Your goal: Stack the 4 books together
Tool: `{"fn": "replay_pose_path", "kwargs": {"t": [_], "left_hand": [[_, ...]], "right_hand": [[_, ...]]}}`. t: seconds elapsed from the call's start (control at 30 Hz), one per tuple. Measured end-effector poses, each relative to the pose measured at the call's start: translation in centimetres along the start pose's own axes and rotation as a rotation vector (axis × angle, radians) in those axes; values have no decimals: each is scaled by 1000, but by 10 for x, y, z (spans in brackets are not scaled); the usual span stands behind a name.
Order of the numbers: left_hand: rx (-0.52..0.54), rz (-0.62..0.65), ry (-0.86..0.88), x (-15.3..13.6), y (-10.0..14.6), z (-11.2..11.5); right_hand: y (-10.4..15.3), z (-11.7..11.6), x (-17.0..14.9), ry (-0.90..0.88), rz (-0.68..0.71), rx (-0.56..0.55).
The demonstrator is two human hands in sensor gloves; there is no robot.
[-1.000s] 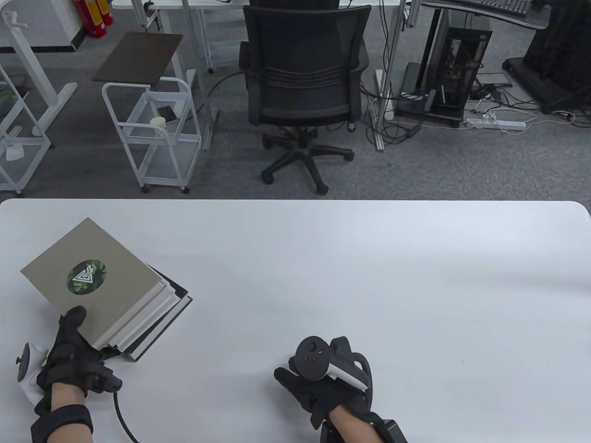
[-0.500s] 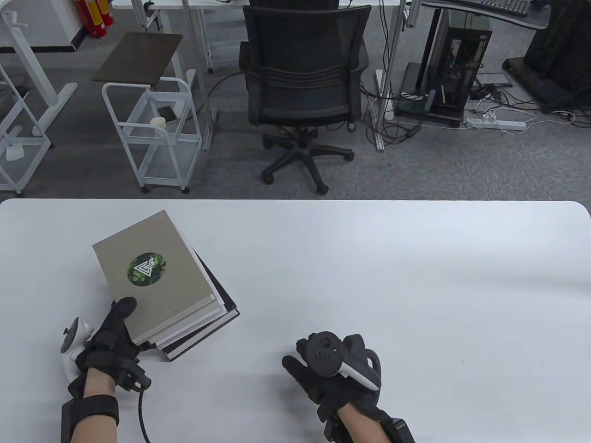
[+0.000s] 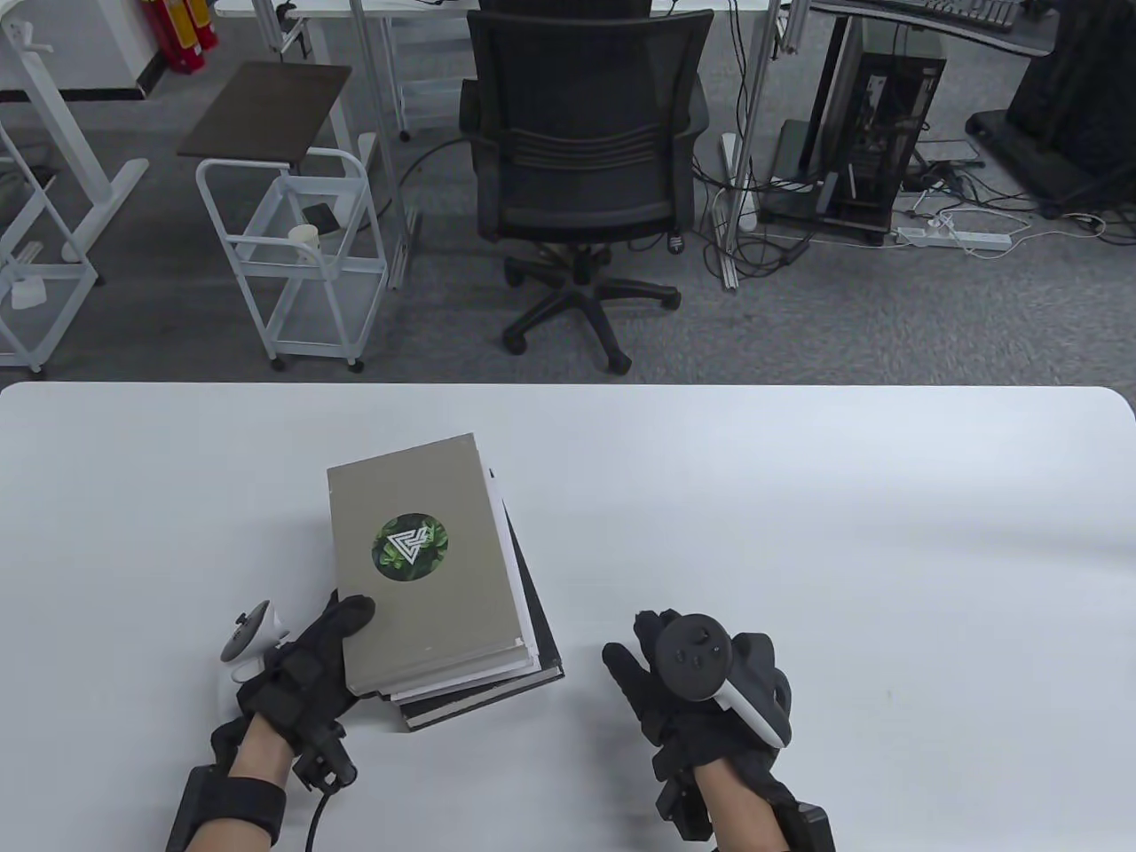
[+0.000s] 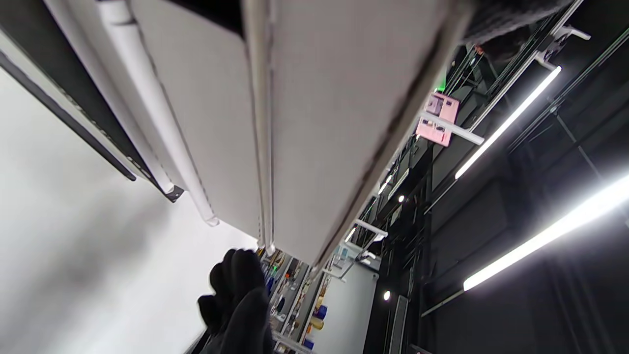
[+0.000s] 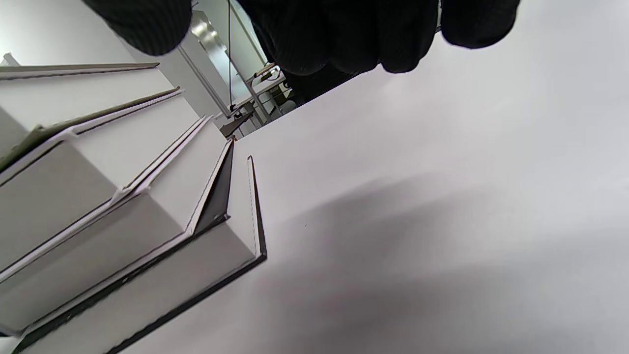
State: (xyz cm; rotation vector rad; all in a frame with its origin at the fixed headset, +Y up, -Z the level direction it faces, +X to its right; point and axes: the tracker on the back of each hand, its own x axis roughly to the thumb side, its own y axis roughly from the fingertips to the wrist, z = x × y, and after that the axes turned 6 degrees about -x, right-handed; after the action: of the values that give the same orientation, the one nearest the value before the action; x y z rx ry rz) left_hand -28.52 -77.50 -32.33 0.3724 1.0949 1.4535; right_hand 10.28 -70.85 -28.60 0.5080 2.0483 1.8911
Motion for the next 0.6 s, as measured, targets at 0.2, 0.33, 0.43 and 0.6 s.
{"fn": "replay_pose_path", "kwargs": {"t": [0.2, 0.33, 0.43, 0.6], "left_hand": [[-63, -45, -38, -11, -3, 29], [-87, -54, -44, -18, -3, 44], [-107, -64, -49, -24, -2, 55], [-136, -75, -50, -31, -1, 70]], "right_hand": [[1, 8, -13, -53, -40, -22], [1, 12, -19, -78, -54, -32], [3, 15, -21, -73, -62, -44], [4, 17, -22, -62, -65, -58]]}}
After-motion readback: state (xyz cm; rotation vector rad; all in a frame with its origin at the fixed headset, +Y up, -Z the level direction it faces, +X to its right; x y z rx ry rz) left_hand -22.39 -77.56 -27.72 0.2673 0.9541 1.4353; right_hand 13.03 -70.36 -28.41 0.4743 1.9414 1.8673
